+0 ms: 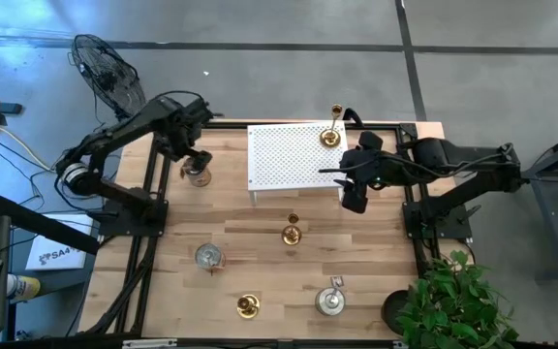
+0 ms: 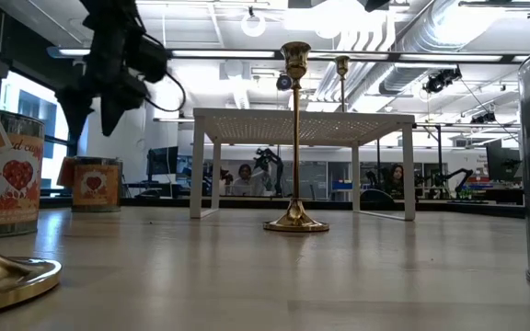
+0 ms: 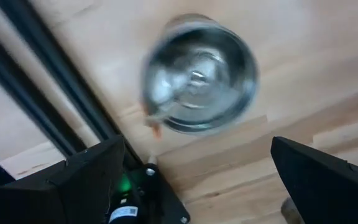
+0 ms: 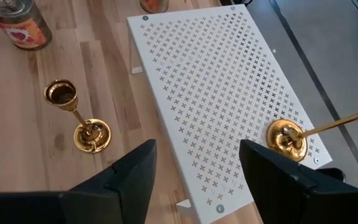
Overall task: Pick & Place candle stick holders
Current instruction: Put the top silver candle on the shelf aligned with the gold candle holder
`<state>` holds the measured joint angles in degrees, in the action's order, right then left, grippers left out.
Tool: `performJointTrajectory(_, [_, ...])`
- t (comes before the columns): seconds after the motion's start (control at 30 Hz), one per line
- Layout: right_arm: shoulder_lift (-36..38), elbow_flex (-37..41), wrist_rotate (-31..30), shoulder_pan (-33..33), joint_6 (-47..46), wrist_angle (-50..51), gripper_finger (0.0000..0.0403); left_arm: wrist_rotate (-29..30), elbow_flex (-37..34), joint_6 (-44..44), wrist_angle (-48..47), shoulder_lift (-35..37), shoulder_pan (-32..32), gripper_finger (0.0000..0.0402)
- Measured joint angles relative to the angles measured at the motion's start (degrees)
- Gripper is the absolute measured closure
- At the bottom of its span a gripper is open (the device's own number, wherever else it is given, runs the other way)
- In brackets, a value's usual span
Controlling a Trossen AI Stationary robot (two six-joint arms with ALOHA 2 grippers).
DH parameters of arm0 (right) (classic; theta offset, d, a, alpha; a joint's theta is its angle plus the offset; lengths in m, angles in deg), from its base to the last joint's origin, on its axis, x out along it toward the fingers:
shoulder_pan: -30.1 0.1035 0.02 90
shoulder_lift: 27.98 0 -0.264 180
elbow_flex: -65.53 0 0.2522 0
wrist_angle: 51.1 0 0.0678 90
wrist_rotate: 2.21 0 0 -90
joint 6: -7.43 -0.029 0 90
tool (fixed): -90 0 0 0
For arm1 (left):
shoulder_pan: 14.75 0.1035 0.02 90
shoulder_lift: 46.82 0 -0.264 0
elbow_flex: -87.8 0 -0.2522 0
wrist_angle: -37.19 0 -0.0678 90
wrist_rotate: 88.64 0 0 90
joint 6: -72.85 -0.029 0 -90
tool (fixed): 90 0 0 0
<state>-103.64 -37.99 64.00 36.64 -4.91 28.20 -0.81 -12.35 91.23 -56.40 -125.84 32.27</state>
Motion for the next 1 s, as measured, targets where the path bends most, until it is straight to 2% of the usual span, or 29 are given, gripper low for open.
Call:
performJointTrajectory(0.33, [0.00,0.00,0.32,0.55,-0.07,-0.03,0.0178,1.70,0.00,-0.03,1.39,-6.49,-1.69,0.0002])
performJointTrajectory(0.67, [0.00,0.00,-2.36,3.88,-0.55,-0.13,0.0178,1.44,0.00,-0.05,3.86,-6.80,-1.69,0.0002])
performJointTrajectory(1.0, [0.00,0.00,-2.64,4.13,-0.66,-0.13,0.0178,2.57,-1.56,-0.02,6.01,-6.80,-1.69,0.0002])
